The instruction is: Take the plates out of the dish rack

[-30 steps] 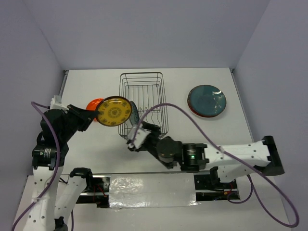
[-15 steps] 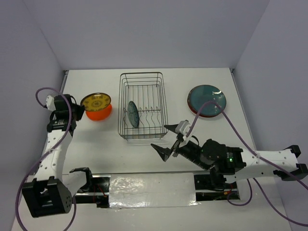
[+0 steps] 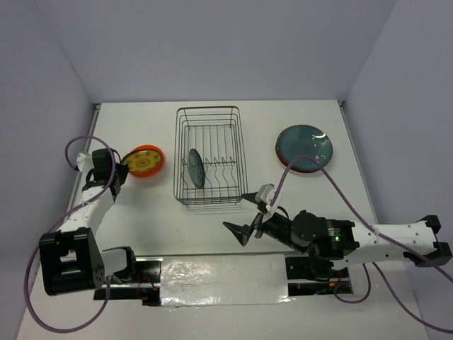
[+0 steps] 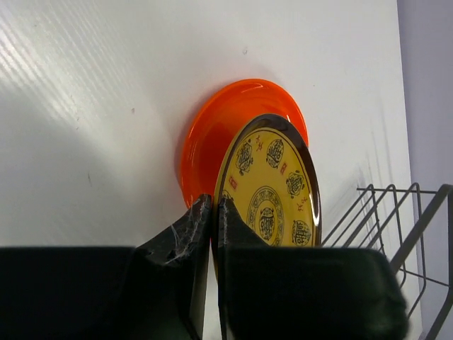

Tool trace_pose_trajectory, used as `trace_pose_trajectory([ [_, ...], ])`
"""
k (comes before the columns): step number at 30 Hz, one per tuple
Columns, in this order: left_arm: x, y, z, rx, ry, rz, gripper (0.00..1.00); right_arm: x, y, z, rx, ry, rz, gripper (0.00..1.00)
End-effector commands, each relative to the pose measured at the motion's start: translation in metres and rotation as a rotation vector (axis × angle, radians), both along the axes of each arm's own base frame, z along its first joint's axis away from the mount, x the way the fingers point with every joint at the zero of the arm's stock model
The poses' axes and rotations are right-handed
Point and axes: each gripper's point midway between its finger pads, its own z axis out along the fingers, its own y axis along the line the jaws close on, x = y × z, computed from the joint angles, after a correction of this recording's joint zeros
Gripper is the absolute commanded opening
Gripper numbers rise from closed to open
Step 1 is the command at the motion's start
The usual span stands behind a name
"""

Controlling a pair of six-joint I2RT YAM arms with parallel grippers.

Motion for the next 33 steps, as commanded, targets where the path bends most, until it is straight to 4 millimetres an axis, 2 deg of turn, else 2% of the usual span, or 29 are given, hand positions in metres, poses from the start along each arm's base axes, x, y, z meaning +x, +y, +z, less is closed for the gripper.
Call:
trace_pose_trajectory([
  [1, 0.026, 0.005, 0.012, -0.001, -0.1, 0.0, 0.08, -0.004, 0.001, 0.003, 0.041, 0.033, 0.012, 1.0],
  [4, 0.031, 0.002, 0.002, -0.017, -0.076, -0.022, 0.12, -0.004, 0.003, -0.001, 0.028, 0.039, 0.012, 1.0],
  [6, 0.035, 0.0, 0.001, -0.025, -0.077, -0.038, 0.21, -0.005, 0.004, -0.002, 0.023, 0.043, 0.014, 1.0],
  [7, 0.035, -0.001, 0.0, -0.021, -0.075, -0.048, 0.34, -0.005, 0.006, -0.003, 0.019, 0.044, 0.016, 1.0],
  [10, 0.03, 0.0, 0.003, -0.016, -0.063, -0.038, 0.62, -0.006, 0.009, -0.005, 0.011, 0.046, 0.02, 1.0],
  [11, 0.027, 0.003, 0.004, -0.008, -0.056, -0.019, 0.8, -0.005, 0.012, -0.008, 0.004, 0.048, 0.02, 1.0],
  [13, 0.024, 0.006, 0.013, 0.002, -0.065, -0.01, 0.92, -0.007, 0.018, -0.013, -0.013, 0.061, 0.023, 1.0],
  [15, 0.018, 0.01, 0.021, 0.014, -0.057, 0.009, 0.96, -0.005, 0.022, -0.01, -0.022, 0.07, 0.01, 1.0],
  [16, 0.015, 0.01, 0.026, 0.015, -0.048, 0.011, 0.99, -0.004, 0.028, -0.022, -0.067, 0.091, -0.004, 1.0],
  [17, 0.013, 0.01, 0.035, 0.019, -0.063, 0.011, 1.0, 0.004, 0.029, -0.017, -0.069, 0.1, -0.045, 1.0],
  [18, 0.014, 0.01, 0.046, 0.023, -0.079, 0.004, 1.0, 0.01, 0.03, -0.026, -0.093, 0.145, -0.083, 1.0],
  [19, 0.008, 0.007, 0.049, 0.02, -0.06, -0.01, 1.0, 0.018, 0.031, -0.029, -0.103, 0.174, -0.123, 1.0],
  [20, 0.007, 0.002, 0.057, 0.028, -0.061, -0.048, 1.0, 0.029, 0.04, -0.034, -0.128, 0.211, -0.169, 1.0],
  [21, 0.006, -0.002, 0.079, 0.04, -0.099, -0.078, 1.0, 0.053, 0.032, -0.047, -0.161, 0.274, -0.248, 1.0],
  [23, 0.0, -0.014, 0.093, 0.075, -0.105, -0.185, 1.0, 0.076, 0.043, -0.06, -0.143, 0.41, -0.331, 1.0],
  [24, -0.001, -0.025, 0.115, 0.084, -0.15, -0.259, 1.0, 0.092, 0.039, -0.065, -0.138, 0.464, -0.391, 1.0],
  [25, -0.005, -0.03, 0.123, 0.099, -0.149, -0.303, 1.0, 0.1, 0.048, -0.05, -0.103, 0.472, -0.41, 1.0],
  [26, -0.017, -0.032, 0.124, 0.154, -0.102, -0.361, 1.0, 0.109, 0.055, -0.062, -0.139, 0.483, -0.448, 1.0],
  [27, -0.02, -0.039, 0.139, 0.178, -0.116, -0.423, 1.0, 0.115, 0.057, -0.065, -0.163, 0.493, -0.485, 1.0],
  [28, -0.025, -0.042, 0.143, 0.206, -0.106, -0.461, 0.99, 0.122, 0.064, -0.062, -0.157, 0.497, -0.509, 1.0],
  [29, -0.031, -0.043, 0.145, 0.272, -0.082, -0.526, 1.0, 0.13, 0.078, -0.042, -0.119, 0.499, -0.509, 1.0],
  [30, -0.042, -0.047, 0.148, 0.29, -0.059, -0.562, 0.99, 0.136, 0.088, -0.065, -0.183, 0.53, -0.541, 1.0],
  [31, -0.048, -0.047, 0.148, 0.312, -0.046, -0.584, 1.0, 0.142, 0.094, -0.064, -0.183, 0.537, -0.56, 1.0],
  [32, -0.057, -0.047, 0.153, 0.37, -0.047, -0.614, 1.0, 0.151, 0.106, -0.048, -0.142, 0.536, -0.567, 1.0],
  [33, -0.066, -0.046, 0.147, 0.384, -0.014, -0.624, 1.0, 0.157, 0.117, -0.065, -0.166, 0.554, -0.59, 1.0],
])
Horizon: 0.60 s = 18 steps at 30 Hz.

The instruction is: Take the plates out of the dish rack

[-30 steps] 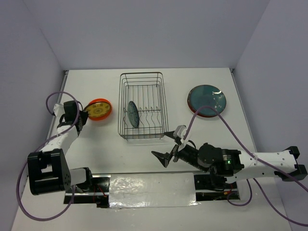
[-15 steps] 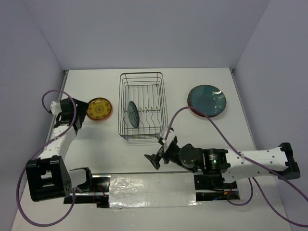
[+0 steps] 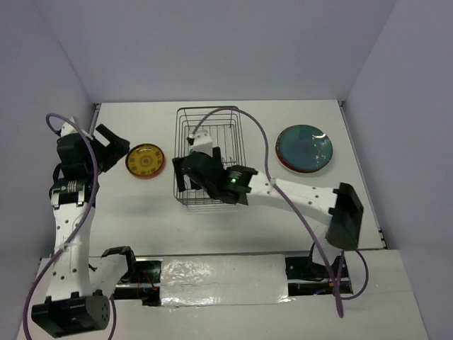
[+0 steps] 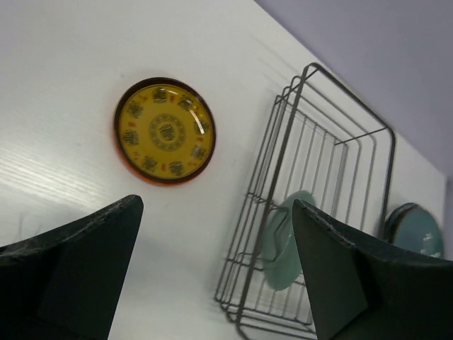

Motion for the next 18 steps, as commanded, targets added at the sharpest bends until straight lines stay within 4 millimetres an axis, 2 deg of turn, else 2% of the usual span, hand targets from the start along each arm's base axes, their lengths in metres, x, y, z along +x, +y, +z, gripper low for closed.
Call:
trace_pose_trajectory([
  [1, -0.04, -0.002, -0.02, 0.18, 0.125, -0.121, 1.0, 0.019, 0.017, 0.0, 0.026, 0.043, -0.108, 0.99],
  [2, -0.05, -0.001, -0.014, 0.208, 0.092, -0.107, 1.0, 0.027, 0.025, 0.009, 0.052, 0.029, -0.128, 0.98],
  [3, -0.056, 0.004, -0.03, 0.22, 0.118, -0.066, 0.99, 0.032, 0.026, 0.005, 0.053, 0.033, -0.16, 0.96],
  [4, -0.057, 0.008, -0.03, 0.236, 0.087, -0.037, 1.0, 0.039, 0.031, -0.01, 0.021, 0.037, -0.186, 0.92],
  [5, -0.065, 0.01, -0.026, 0.246, 0.042, -0.006, 1.0, 0.05, 0.031, -0.003, 0.032, 0.014, -0.228, 0.84],
  [6, -0.068, 0.011, -0.035, 0.237, 0.045, 0.014, 0.99, 0.054, 0.03, -0.009, 0.015, 0.024, -0.246, 0.83],
  [8, -0.076, 0.011, -0.019, 0.258, -0.001, 0.027, 1.0, 0.066, 0.033, -0.021, -0.004, 0.024, -0.27, 0.81],
  [11, -0.075, 0.005, -0.019, 0.25, -0.038, 0.005, 1.0, 0.079, 0.035, -0.028, -0.015, 0.016, -0.282, 0.79],
  [13, -0.072, -0.003, -0.023, 0.244, -0.018, -0.038, 1.0, 0.089, 0.033, -0.032, -0.013, 0.023, -0.28, 0.73],
  [14, -0.07, -0.006, -0.028, 0.241, 0.008, -0.05, 1.0, 0.096, 0.034, -0.037, -0.001, 0.041, -0.265, 0.64],
  [17, -0.068, -0.011, -0.032, 0.239, 0.024, -0.075, 1.0, 0.103, 0.04, -0.052, 0.024, 0.061, -0.211, 0.5],
  [18, -0.068, -0.011, -0.032, 0.239, 0.024, -0.079, 0.99, 0.109, 0.044, -0.05, 0.051, 0.05, -0.193, 0.48],
])
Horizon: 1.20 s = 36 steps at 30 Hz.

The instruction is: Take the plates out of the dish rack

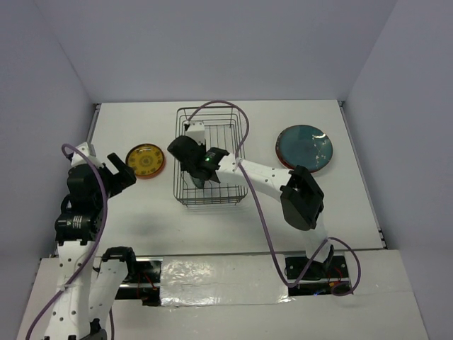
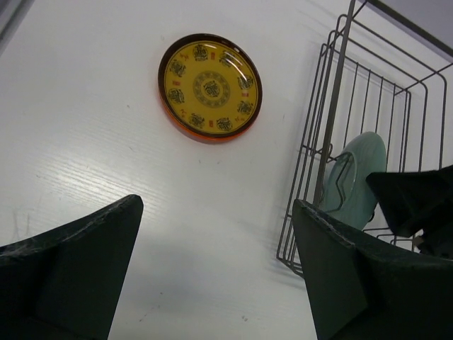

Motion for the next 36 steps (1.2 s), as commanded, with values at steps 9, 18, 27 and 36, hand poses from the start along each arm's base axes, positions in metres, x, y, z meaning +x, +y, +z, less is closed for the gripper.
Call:
trace_pose_trajectory([
  [9, 0.002, -0.004, 0.01, 0.022, -0.044, -0.025, 0.99, 0.018, 0.023, 0.002, 0.138, -0.006, 0.062, 0.32],
  [18, 0.003, -0.006, 0.009, 0.022, -0.04, -0.034, 1.0, 0.014, 0.019, 0.001, 0.256, 0.056, 0.032, 0.18],
  [27, 0.003, -0.006, 0.009, 0.021, -0.038, -0.035, 1.0, 0.014, 0.006, 0.027, 0.299, 0.007, -0.002, 0.1],
  [36, 0.003, -0.006, 0.009, 0.021, -0.039, -0.031, 1.0, 0.01, -0.01, 0.077, 0.343, -0.058, -0.025, 0.04],
])
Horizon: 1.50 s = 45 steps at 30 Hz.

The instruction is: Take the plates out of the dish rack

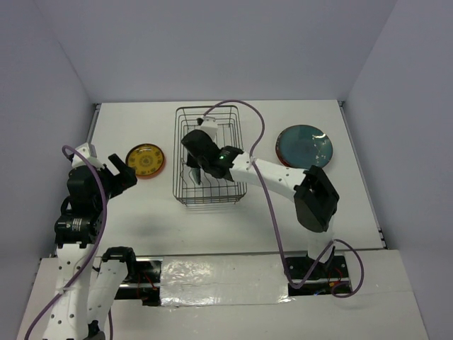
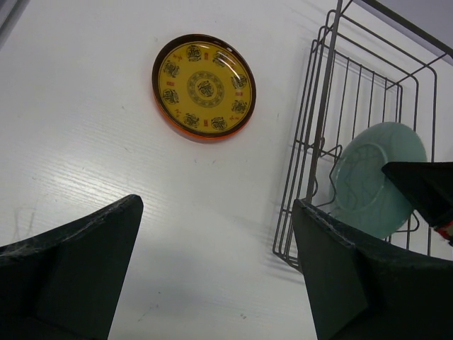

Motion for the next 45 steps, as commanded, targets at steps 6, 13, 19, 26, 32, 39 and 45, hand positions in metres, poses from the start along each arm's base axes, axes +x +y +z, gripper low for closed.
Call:
trace_pose_trajectory([
  [6, 0.007, 0.002, 0.007, 0.016, -0.013, 0.004, 1.0, -0.01, -0.013, 0.121, 0.18, -0.172, 0.03, 0.04],
  [13, 0.004, -0.02, 0.038, -0.152, -0.043, -0.02, 0.99, -0.058, -0.001, 0.206, 0.192, -0.414, 0.422, 0.03],
  [19, -0.007, -0.059, 0.092, -0.424, -0.11, -0.109, 0.99, -0.116, -0.03, 0.183, -0.363, -0.693, 0.705, 0.0],
  [26, -0.033, -0.127, 0.129, -0.769, -0.236, -0.464, 0.99, -0.157, -0.055, 0.14, -0.913, -0.898, 0.612, 0.0],
  [32, -0.043, -0.114, 0.121, -0.651, -0.213, -0.398, 0.96, -0.175, -0.028, 0.151, -1.004, -1.008, 0.585, 0.0],
  [39, -0.04, -0.106, 0.085, -0.551, -0.07, -0.368, 0.9, -0.188, 0.025, 0.163, -1.122, -1.131, 0.594, 0.0],
  [45, -0.035, -0.108, 0.076, -0.54, -0.062, -0.387, 0.68, -0.21, 0.066, 0.177, -1.029, -1.197, 0.644, 0.0],
])
